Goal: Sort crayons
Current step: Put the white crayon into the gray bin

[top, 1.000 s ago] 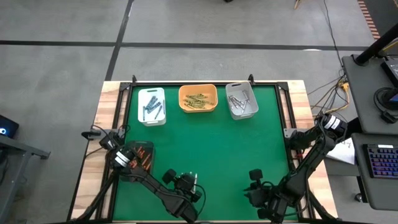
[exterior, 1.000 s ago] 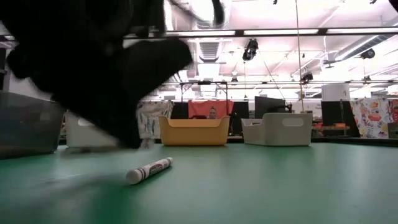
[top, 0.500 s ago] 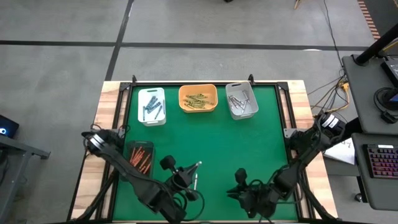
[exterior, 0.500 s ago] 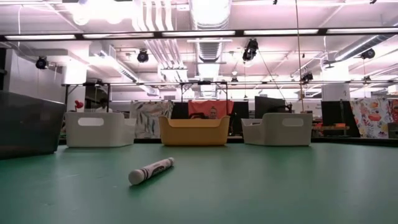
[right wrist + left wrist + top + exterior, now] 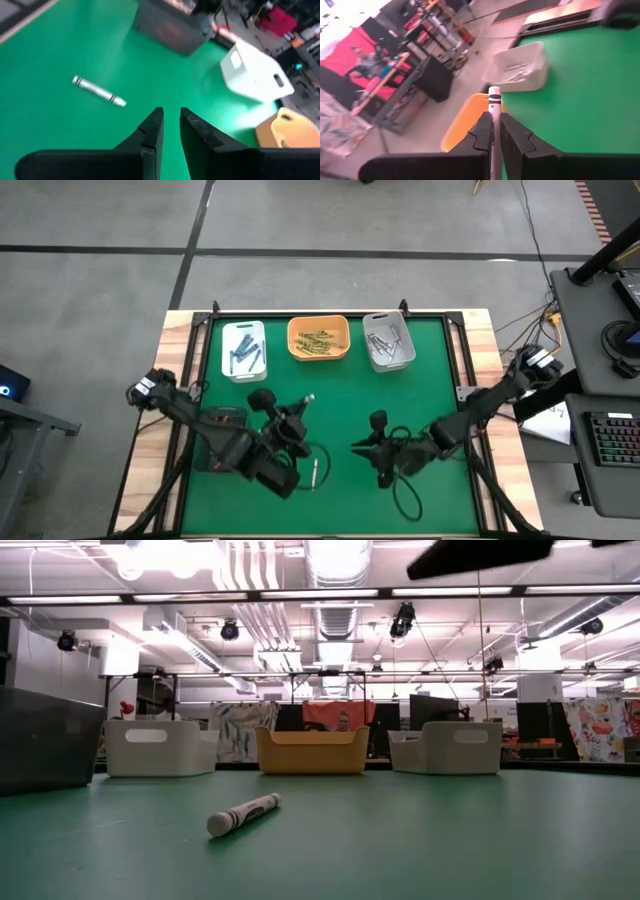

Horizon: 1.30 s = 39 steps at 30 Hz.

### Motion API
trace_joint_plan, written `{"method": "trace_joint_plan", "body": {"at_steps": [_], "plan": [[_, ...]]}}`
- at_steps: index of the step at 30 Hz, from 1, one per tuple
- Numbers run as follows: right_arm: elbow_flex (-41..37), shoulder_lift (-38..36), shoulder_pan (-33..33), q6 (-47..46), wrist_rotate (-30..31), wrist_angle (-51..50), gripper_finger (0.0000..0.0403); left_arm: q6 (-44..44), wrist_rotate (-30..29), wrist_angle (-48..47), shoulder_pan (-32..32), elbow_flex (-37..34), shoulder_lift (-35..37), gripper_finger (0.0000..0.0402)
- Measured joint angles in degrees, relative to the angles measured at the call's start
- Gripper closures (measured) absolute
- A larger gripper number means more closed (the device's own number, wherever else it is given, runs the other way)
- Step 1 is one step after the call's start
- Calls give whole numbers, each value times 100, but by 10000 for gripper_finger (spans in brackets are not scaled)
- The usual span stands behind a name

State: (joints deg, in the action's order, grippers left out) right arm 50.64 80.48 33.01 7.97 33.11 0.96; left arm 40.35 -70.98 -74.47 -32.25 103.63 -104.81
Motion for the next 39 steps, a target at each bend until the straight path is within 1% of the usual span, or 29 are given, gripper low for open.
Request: {"method": "trace_joint_plan", "body": {"at_steps": [4, 8, 11, 12, 14, 15, 18, 21, 23, 24, 26, 29, 31, 33, 36, 39], "plan": [[-183, -577, -428, 338, -418, 234, 351, -455, 187, -182, 414, 0, 274, 401], [-233, -1093, -899, 528, -742, 244, 351, -1287, 496, -109, 852, -21, 633, 402], [-233, -1364, -1242, 729, -1007, 276, 351, -2110, 895, 268, 1238, -103, 963, 402], [-233, -1443, -1360, 769, -1128, 281, 351, -2468, 1072, 546, 1390, -180, 1088, 402], [-233, -1514, -1572, 811, -1350, 284, 351, -3295, 1596, 1358, 1673, -467, 1393, 402], [-233, -1538, -1670, 823, -1464, 302, 351, -3742, 1971, 1848, 1853, -681, 1576, 402], [-235, -1511, -1917, 819, -1712, 347, 351, -4738, 3343, 3642, 2367, -1506, 2136, 402], [-236, -1434, -2075, 635, -1853, 398, 351, -5071, 4905, 5206, 2874, -2407, 2618, 402], [-237, -1359, -2141, 406, -1856, 409, 351, -5080, 5649, 6006, 3121, -2972, 2861, 402], [-259, -1348, -2162, 278, -1856, 397, 351, -5055, 5887, 6440, 3204, -3233, 2957, 402], [-320, -1306, -2186, 10, -1853, 442, 351, -4924, 6235, 7549, 3279, -3845, 3143, 401], [-476, -1272, -2197, -291, -1767, 779, 351, -4680, 6705, 9452, 3292, -4719, 3210, 401], [-602, -1154, -2203, -419, -1754, 1397, 351, -4592, 6900, 10428, 3272, -5210, 3179, 401], [-759, -1084, -2203, -440, -1750, 1853, 351, -4496, 6907, 11238, 3254, -5586, 3116, 401], [-903, -822, -2207, -353, -1749, 2865, 351, -4335, 6913, 12229, 3255, -6008, 2991, 401], [-963, -449, -2207, -158, -1749, 3759, 351, -4226, 6911, 12987, 3241, -6327, 2802, 401]]}}
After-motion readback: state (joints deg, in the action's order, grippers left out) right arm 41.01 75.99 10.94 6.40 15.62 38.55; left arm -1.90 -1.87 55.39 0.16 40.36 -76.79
